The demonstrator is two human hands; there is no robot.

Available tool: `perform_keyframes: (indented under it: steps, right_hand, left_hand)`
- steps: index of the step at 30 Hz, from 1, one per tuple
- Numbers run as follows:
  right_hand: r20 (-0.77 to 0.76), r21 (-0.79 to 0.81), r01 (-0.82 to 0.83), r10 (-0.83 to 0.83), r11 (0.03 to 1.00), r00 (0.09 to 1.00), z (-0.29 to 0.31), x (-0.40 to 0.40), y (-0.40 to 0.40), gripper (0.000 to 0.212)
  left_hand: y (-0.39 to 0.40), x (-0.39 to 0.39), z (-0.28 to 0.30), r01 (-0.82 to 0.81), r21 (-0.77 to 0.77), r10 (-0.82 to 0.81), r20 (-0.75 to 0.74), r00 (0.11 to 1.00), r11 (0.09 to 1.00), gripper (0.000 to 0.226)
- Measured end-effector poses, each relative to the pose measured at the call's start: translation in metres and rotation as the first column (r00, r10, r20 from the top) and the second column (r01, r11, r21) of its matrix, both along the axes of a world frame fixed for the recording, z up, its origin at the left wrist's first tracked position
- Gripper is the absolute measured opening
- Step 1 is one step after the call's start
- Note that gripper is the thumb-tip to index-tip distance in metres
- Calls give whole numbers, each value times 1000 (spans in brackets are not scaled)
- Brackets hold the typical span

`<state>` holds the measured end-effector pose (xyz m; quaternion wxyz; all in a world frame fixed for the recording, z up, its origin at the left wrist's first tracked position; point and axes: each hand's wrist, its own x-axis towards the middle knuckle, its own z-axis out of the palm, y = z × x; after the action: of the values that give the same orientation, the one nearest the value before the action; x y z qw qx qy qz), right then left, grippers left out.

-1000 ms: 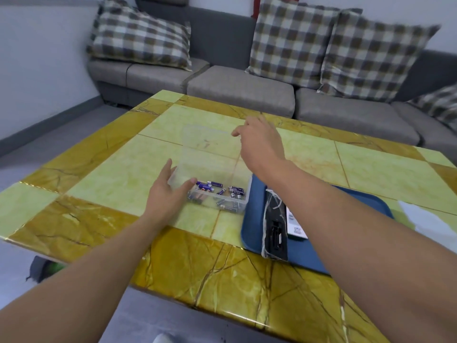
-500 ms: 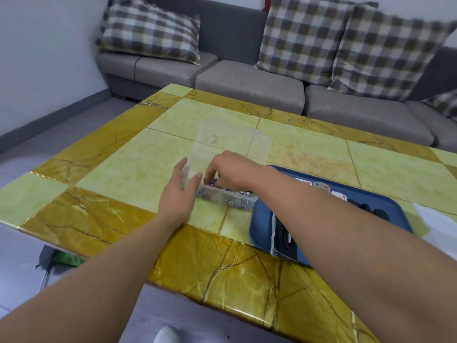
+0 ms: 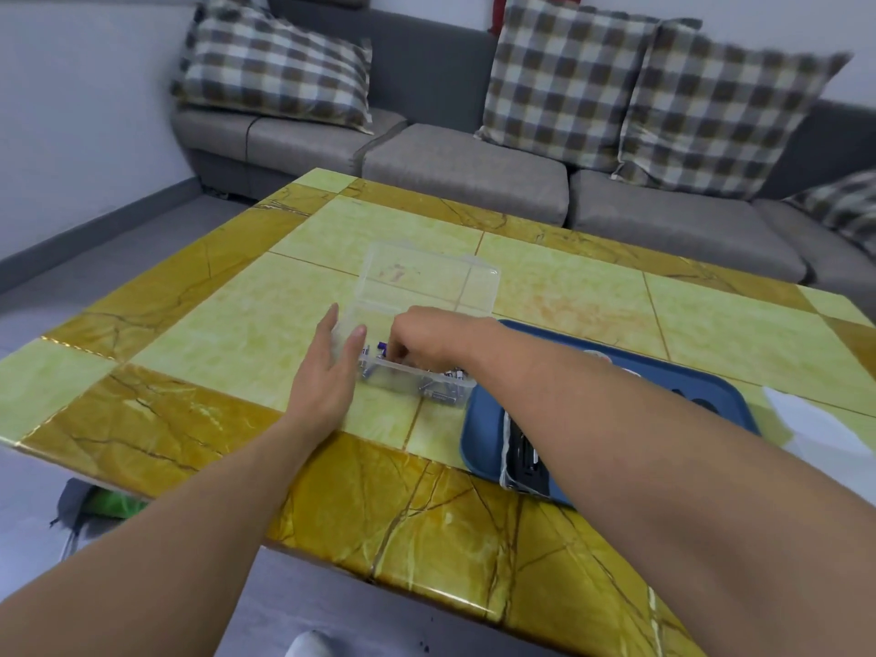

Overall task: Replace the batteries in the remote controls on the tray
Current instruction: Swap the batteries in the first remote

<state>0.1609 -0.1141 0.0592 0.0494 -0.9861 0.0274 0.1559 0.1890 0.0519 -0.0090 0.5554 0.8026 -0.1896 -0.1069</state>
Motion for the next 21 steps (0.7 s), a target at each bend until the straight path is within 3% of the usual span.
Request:
perform_keyframes:
  steps: [2,3,5,6,8,9,11,13,15,18,19,21]
  right_hand:
    - [176,136,69,-93,988,980,20,-19,-8,14]
    - [290,249,125,-197,961,937,29,-35,-15,13]
    - [437,546,190,-471,816,766,44,-76,-23,10]
    - [441,691,186,-611,698,658,47,-98,-27,12]
    - [328,890,136,-819,435,471,45,-142,-32,15]
    - [242,946,106,-884,307,400,42,-160,-32,16]
    - [6,1000,27,-954,15,300,30,-190,-35,18]
    - [-250,954,-89,-926,-285,283,17,-210,-34,17]
    - [-418,863,-151,-849,-482,322,10,-226,-34,16]
    - [-492,812,-135,-791,-568,365,12,-243,-36,14]
    - [-501,801,-138,-778,-583,378,15,-248,-39,15]
    - [-519,779,-138,-754,-611,403,20,-257,-44,19]
  left_hand:
    - [3,-3,5,-141,-99,134,-77,988,985,67]
    - [3,-8,8,-248,-109,245,-42,969,963,66]
    - [0,-29,17,-415,-126,428,107,897,901,54]
    - [-8,-43,24,-388,-145,409,165,897,910,42]
    - [-30,-79,40,-135,-87,149,185,971,987,21]
    - [-41,-96,45,19,21,-22,166,986,1000,20]
    - [-64,-131,50,206,300,-253,126,959,931,38]
    - [-78,-155,45,196,534,-310,131,942,822,63]
    - [-88,-169,41,159,674,-337,143,931,722,88]
    - [-96,-167,37,153,737,-311,82,947,659,106]
    - [-99,-166,37,173,717,-283,35,958,675,101]
    - [-101,-166,37,180,632,-224,-11,974,754,69]
